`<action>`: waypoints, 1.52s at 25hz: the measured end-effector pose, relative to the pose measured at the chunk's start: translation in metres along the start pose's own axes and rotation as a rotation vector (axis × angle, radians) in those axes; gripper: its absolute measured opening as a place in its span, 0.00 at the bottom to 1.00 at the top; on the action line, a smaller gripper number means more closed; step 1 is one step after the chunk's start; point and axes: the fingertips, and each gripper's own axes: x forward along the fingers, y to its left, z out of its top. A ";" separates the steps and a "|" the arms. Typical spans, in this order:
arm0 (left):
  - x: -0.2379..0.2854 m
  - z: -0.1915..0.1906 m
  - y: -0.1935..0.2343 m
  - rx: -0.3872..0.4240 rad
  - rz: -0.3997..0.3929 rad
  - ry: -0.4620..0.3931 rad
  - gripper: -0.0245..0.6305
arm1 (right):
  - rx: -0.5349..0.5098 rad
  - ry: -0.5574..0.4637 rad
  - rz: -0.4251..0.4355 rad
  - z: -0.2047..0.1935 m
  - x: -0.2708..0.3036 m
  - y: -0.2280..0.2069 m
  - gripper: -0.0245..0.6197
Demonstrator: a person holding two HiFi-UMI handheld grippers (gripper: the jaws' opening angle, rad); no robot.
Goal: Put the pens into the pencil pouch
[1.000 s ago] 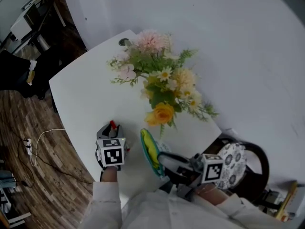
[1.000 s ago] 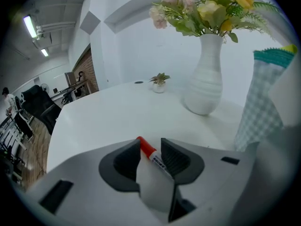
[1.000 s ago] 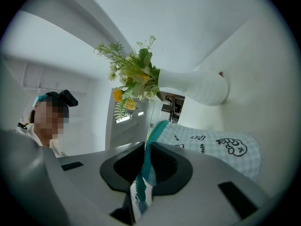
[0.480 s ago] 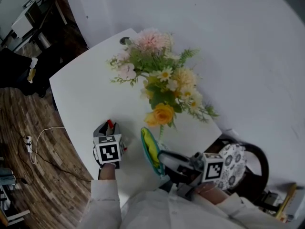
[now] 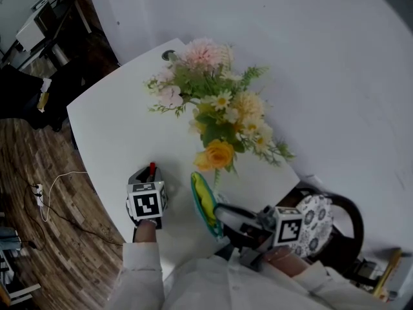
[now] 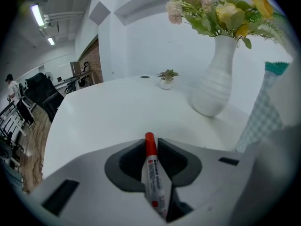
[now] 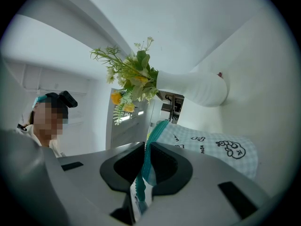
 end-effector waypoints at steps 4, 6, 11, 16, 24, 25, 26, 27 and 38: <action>0.000 -0.003 -0.003 0.039 -0.002 0.014 0.14 | -0.001 -0.009 -0.004 0.000 -0.002 0.001 0.11; -0.002 -0.003 -0.007 0.049 -0.020 0.011 0.14 | 0.003 -0.017 -0.005 0.000 -0.003 0.001 0.11; -0.017 0.001 -0.018 0.062 -0.072 -0.050 0.14 | 0.008 -0.032 -0.004 -0.004 -0.002 0.003 0.11; -0.040 0.011 -0.029 0.037 -0.118 -0.147 0.14 | 0.010 -0.038 0.008 -0.009 -0.001 0.007 0.11; -0.095 0.037 -0.047 -0.094 -0.233 -0.350 0.14 | 0.025 -0.011 0.041 -0.025 0.007 0.017 0.11; -0.102 0.041 -0.048 -0.096 -0.241 -0.370 0.14 | 0.034 -0.008 0.043 -0.027 0.007 0.017 0.11; -0.110 0.045 -0.051 -0.097 -0.250 -0.392 0.14 | 0.041 -0.006 0.045 -0.029 0.008 0.017 0.11; -0.118 0.049 -0.053 -0.097 -0.261 -0.417 0.14 | 0.046 -0.006 0.045 -0.029 0.008 0.017 0.11; -0.196 0.099 -0.096 -0.049 -0.415 -0.643 0.14 | 0.053 -0.028 0.032 -0.026 0.003 0.013 0.11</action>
